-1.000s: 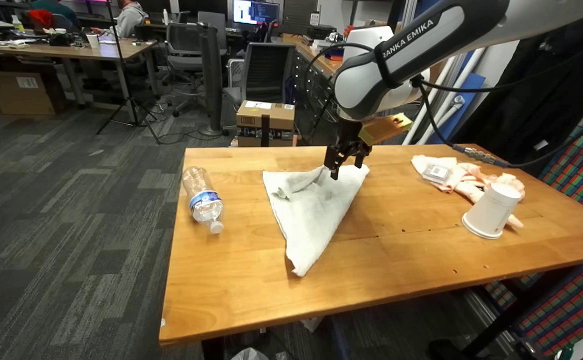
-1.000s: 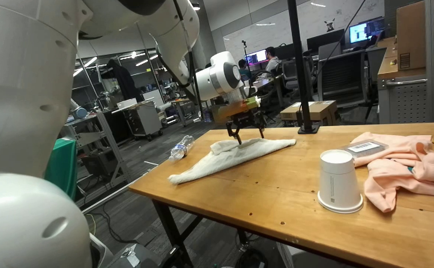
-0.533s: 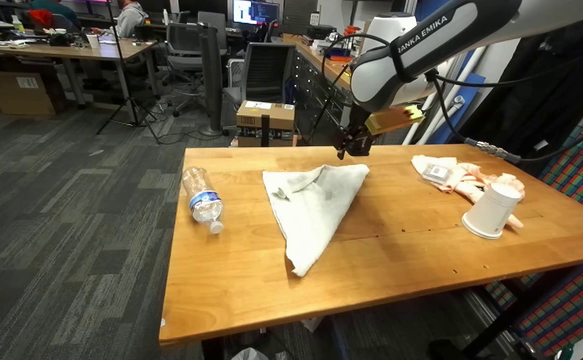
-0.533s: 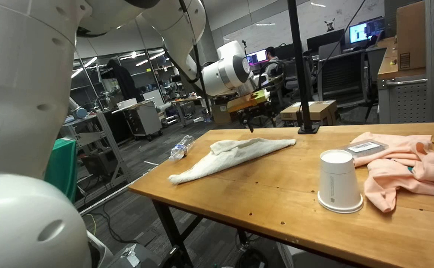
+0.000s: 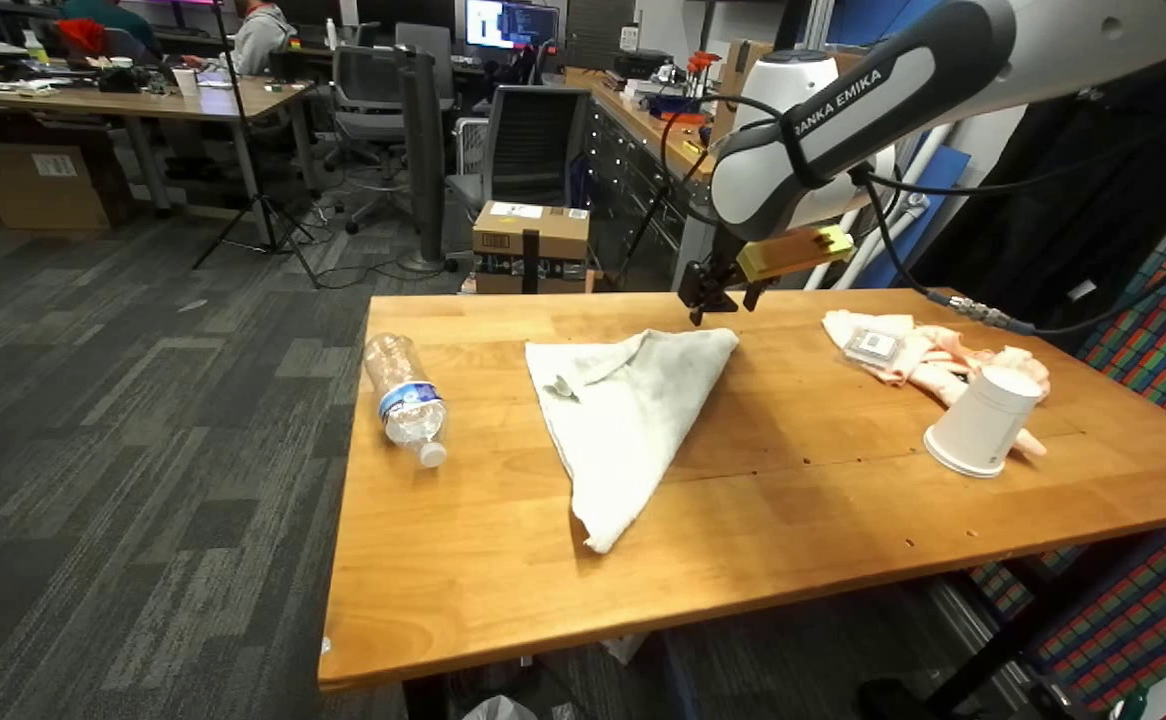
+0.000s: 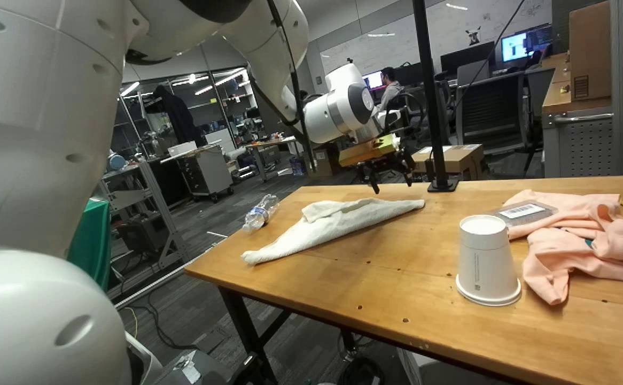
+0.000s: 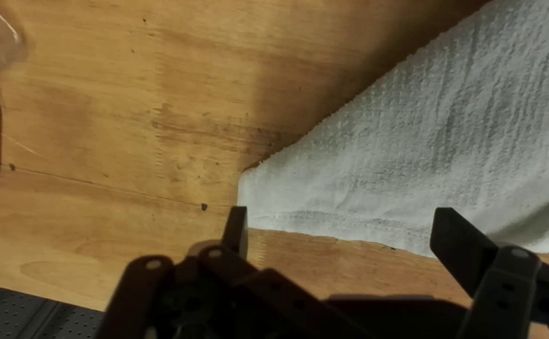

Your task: Fold the towel diagonally twice

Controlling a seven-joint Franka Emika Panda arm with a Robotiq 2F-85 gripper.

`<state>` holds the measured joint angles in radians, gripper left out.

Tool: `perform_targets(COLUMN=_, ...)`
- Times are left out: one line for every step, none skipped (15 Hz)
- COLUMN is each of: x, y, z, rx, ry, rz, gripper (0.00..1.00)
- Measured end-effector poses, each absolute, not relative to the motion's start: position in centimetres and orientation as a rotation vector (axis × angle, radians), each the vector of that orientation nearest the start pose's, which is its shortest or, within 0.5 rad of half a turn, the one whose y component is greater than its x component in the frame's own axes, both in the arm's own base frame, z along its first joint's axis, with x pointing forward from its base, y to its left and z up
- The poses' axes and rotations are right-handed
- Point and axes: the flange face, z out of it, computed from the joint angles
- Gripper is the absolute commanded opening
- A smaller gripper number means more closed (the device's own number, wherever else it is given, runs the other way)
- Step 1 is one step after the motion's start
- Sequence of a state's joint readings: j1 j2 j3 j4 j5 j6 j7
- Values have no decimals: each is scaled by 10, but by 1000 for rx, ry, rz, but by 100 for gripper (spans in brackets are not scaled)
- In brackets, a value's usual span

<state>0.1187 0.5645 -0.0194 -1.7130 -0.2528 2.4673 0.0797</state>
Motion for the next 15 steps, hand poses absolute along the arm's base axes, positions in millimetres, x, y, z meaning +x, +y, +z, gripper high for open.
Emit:
perform_targets(x=691, y=69, z=276, rx=-3278, ry=-332, rz=-335, gripper=100)
perform_targets(x=695, y=69, z=272, rx=-3280, ry=-327, rz=-336, gripper=100)
perform_targets(x=699, y=70, z=268, rx=-3282, ry=-323, rz=-337, gripper=100)
perform_targets(x=704, y=71, z=265, rx=-3283, ry=-320, rz=-341, gripper=100)
perform_targets(x=708, y=73, z=263, rx=-3284, ry=-315, rz=-347, gripper=100)
perform_targets(x=713, y=74, z=261, rx=-3285, ry=-311, rz=-349, gripper=100)
perform_targets(x=716, y=75, z=258, rx=-3288, ry=-302, rz=-342, gripper=100)
perform_targets(x=719, y=75, z=254, rx=-3292, ry=-289, rz=-328, gripper=100)
perform_targets(x=721, y=75, z=248, rx=-3297, ry=-273, rz=-302, gripper=100)
perform_targets(x=722, y=74, z=240, rx=-3303, ry=-257, rz=-274, gripper=100)
perform_targets(x=722, y=72, z=232, rx=-3308, ry=-242, rz=-247, gripper=100)
perform_targets(x=721, y=70, z=223, rx=-3314, ry=-227, rz=-219, gripper=100)
perform_targets(x=722, y=69, z=217, rx=-3316, ry=-217, rz=-202, gripper=100)
perform_targets(x=722, y=68, z=212, rx=-3320, ry=-210, rz=-184, gripper=100)
perform_targets(x=722, y=67, z=209, rx=-3323, ry=-206, rz=-170, gripper=93)
